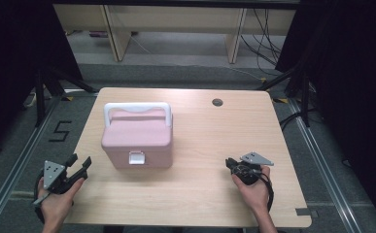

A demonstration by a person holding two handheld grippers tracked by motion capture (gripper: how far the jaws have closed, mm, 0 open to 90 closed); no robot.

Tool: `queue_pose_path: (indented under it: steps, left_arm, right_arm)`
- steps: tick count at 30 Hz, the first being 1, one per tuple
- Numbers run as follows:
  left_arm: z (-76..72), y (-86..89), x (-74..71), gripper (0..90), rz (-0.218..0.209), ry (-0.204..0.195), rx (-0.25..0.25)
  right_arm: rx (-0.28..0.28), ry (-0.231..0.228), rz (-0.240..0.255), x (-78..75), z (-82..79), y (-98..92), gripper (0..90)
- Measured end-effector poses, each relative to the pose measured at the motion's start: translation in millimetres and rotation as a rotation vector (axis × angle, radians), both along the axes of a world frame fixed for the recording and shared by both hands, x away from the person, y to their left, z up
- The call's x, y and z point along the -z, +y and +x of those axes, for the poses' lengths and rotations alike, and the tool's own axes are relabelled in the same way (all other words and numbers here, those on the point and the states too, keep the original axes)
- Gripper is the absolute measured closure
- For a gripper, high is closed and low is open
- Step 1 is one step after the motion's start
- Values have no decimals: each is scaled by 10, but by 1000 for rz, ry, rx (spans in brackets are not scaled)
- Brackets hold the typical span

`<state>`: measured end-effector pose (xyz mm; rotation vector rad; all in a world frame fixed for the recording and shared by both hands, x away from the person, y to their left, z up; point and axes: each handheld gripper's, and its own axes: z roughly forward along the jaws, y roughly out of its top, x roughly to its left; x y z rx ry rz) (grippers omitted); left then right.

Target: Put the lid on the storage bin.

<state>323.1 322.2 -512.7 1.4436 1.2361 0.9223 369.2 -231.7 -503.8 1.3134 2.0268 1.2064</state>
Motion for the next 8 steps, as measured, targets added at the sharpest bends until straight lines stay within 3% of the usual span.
queue_pose_path:
  steps: [1, 2, 5, 6, 7, 8]
  left_arm:
    - [4, -7, 11, 446, -8, -8, 1]
    - [0, -4, 13, 445, -3, -10, 6]
    - [-8, -25, 31, 442, -14, -8, 6]
    - [-8, -31, 36, 440, -21, -11, 6]
    - [-11, -31, 37, 439, -23, -12, 7]
    - [-21, -27, 30, 438, -17, -5, 6]
  right_arm:
    - [15, 25, 14, -2, -19, 15, 794]
    - [-6, -5, 7, 9, 4, 2, 779]
    - [23, 15, 58, 4, -23, 32, 742]
    - [5, -11, 24, 9, 6, 1, 726]
    - [5, -3, 27, 3, 3, -1, 716]
    - [4, -25, 32, 10, 10, -5, 707]
